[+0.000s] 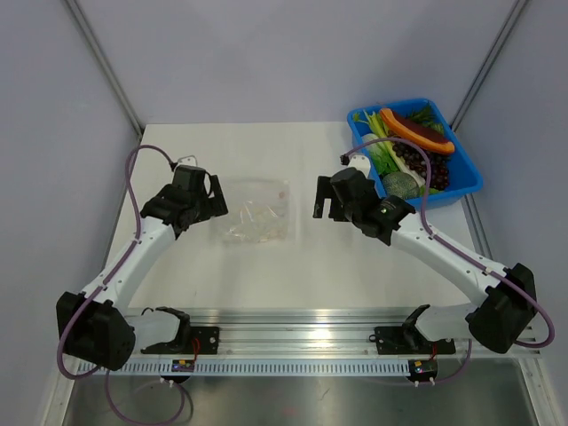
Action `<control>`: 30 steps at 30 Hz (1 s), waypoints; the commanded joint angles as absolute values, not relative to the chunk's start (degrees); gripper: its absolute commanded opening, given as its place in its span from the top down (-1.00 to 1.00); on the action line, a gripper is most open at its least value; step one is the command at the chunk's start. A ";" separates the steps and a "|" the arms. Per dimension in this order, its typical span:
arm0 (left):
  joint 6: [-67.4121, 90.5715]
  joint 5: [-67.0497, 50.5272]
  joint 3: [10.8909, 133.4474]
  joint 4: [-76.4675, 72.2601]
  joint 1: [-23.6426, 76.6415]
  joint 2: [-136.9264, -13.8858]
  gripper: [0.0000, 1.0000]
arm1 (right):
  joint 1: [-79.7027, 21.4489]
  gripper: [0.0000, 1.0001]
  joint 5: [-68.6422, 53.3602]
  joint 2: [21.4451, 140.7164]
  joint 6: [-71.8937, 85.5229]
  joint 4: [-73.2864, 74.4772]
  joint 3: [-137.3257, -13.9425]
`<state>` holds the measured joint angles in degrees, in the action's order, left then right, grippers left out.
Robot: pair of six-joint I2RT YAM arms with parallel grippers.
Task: Place the food in the zip-top bag and seal the zipper
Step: Pick up the zipper food storage bag at the center of the board.
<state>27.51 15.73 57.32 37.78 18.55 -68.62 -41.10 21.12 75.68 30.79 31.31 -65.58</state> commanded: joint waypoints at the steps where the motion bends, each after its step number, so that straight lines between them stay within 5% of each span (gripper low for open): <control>1: 28.82 12.76 58.36 36.13 14.25 -68.38 -0.98 | -41.04 -0.99 18.55 73.65 30.41 27.69 -63.46; 17: 36.20 -16.33 51.33 19.88 14.91 -78.92 -0.98 | -41.04 -0.99 16.87 70.23 29.00 27.60 -61.88; 24: 33.76 -18.73 57.21 18.53 34.00 -81.04 -0.98 | -41.04 -0.99 23.28 67.59 29.18 31.54 -62.57; 30: 29.71 -16.42 57.49 23.47 25.33 -70.23 -0.98 | -41.04 -0.99 24.00 65.22 28.21 33.05 -63.81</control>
